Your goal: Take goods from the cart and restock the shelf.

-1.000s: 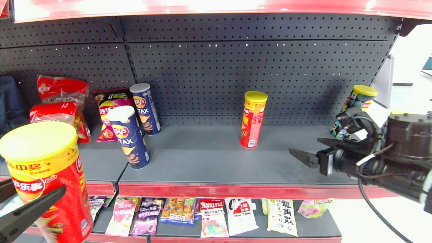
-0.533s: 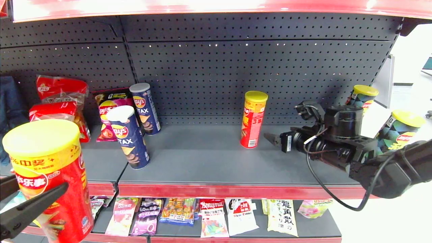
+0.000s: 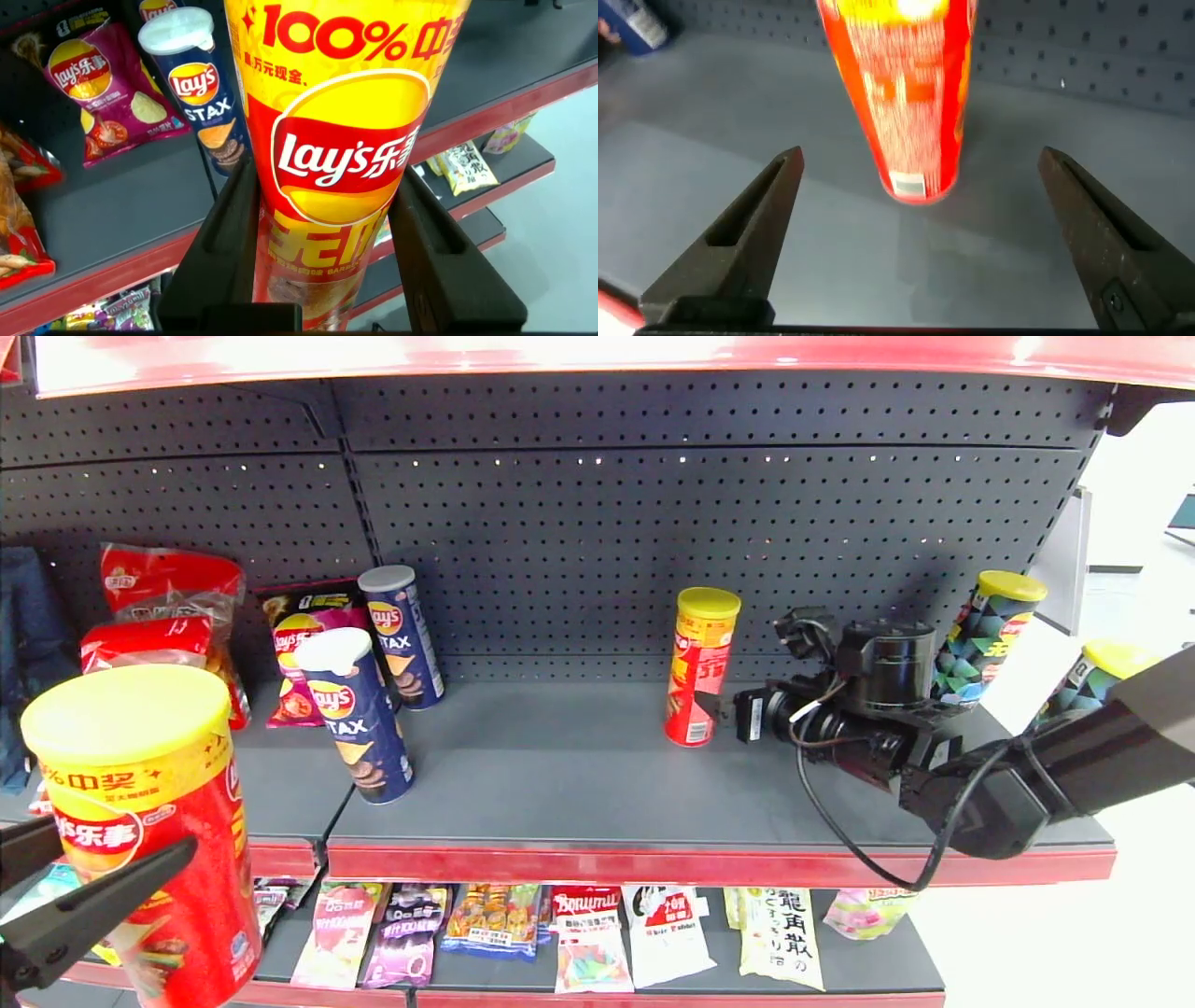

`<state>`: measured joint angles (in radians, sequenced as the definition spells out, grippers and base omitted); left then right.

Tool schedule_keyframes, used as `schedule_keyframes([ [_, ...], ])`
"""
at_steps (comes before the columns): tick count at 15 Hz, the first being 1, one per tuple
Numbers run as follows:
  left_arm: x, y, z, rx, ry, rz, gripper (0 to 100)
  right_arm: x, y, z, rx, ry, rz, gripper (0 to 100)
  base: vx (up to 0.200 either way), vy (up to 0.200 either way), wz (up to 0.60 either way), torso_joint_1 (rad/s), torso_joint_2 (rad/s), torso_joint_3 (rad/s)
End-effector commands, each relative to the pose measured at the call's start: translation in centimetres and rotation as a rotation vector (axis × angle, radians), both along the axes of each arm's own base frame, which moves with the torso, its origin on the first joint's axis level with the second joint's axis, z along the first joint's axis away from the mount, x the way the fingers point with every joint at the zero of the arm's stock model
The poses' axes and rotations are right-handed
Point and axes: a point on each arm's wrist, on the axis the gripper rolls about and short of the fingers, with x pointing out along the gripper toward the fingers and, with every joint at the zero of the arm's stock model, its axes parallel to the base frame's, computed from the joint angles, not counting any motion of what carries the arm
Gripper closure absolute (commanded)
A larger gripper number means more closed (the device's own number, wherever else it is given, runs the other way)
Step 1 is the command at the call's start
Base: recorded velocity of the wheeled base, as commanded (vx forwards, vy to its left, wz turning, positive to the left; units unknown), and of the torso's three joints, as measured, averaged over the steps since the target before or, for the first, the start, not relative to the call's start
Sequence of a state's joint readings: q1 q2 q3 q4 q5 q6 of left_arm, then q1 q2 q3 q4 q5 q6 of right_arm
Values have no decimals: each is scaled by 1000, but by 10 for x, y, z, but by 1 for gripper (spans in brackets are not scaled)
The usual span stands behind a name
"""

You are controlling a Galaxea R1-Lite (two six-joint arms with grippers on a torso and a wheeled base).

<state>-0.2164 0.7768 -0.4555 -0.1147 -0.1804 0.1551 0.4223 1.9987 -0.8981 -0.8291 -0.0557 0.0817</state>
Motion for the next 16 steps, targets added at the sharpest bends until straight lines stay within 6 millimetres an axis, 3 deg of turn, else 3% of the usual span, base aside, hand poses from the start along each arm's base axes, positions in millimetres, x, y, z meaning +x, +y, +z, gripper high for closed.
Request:
schedule_keyframes([
  [1,1,0,-2,2,10,0,100,11,5,-1,7,-16,-5,0,0,0,0,0,0,0],
  [16,1,0,-5,4,22,-3,100,40,22,-9,16,-47,-13,0,0,0,0,0,0,0],
])
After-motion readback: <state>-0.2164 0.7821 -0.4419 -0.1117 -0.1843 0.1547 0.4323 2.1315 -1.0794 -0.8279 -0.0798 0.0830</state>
